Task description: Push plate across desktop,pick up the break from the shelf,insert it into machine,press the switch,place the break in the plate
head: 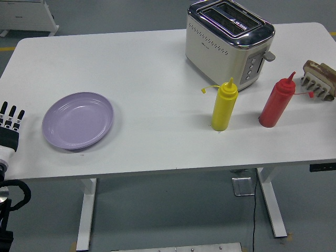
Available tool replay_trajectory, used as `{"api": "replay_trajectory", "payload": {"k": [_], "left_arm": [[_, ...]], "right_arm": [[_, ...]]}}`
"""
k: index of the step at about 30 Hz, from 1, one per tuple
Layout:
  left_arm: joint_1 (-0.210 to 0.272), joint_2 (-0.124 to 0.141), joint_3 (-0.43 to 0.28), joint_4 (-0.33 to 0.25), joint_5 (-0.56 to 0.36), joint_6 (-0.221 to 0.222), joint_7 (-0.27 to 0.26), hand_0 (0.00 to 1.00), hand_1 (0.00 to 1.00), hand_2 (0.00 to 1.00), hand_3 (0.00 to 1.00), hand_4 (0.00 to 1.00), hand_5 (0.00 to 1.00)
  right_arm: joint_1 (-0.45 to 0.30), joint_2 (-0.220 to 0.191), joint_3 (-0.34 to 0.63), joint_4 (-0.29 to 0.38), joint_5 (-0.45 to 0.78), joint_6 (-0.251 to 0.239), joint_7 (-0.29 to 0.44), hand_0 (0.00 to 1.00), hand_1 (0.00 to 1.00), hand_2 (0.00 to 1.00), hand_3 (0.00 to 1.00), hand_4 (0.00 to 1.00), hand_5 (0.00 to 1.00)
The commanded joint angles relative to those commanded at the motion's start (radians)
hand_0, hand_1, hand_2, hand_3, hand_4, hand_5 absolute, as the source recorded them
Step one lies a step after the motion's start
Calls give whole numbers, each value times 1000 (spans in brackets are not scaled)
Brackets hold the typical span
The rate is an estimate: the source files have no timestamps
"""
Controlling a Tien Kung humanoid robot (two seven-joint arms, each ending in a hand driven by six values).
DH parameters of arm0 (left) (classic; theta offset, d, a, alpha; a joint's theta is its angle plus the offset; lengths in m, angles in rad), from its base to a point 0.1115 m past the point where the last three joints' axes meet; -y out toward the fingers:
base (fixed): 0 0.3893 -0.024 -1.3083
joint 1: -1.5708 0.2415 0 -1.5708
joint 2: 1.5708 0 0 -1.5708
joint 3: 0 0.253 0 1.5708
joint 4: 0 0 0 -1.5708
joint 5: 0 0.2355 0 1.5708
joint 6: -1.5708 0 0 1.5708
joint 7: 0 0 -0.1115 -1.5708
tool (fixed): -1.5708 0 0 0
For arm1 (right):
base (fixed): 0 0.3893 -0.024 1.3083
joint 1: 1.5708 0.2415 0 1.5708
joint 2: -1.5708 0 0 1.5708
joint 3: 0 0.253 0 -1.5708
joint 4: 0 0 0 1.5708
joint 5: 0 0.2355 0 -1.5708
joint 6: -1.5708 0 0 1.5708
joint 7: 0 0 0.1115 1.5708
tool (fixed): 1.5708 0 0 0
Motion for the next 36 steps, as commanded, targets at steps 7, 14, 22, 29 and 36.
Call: {"api": "replay_trajectory", "payload": {"k": [7,14,22,29,36], "left_arm": [[-29,-9,15,23,0,-3,0,883,931,950,908,649,998],[-51,-9,42,52,-5,-5,0,883,931,948,905,649,998],[-79,-9,79,92,-14,-8,-1,882,931,947,902,649,998],[-100,-13,114,120,-23,-12,-1,882,930,947,902,650,998],[-117,-15,144,143,-33,-15,-1,881,930,947,902,649,998]], "right_arm": [[5,-4,-26,26,-84,-32,36,902,834,799,797,573,538],[17,-20,-113,60,-297,-143,174,912,841,816,800,604,469],[42,-47,-184,53,-581,-229,254,931,870,848,839,652,410],[66,-73,-216,43,-843,-238,227,953,886,865,863,722,349],[76,-90,-233,58,-1090,-208,176,956,888,872,867,739,327]]}}
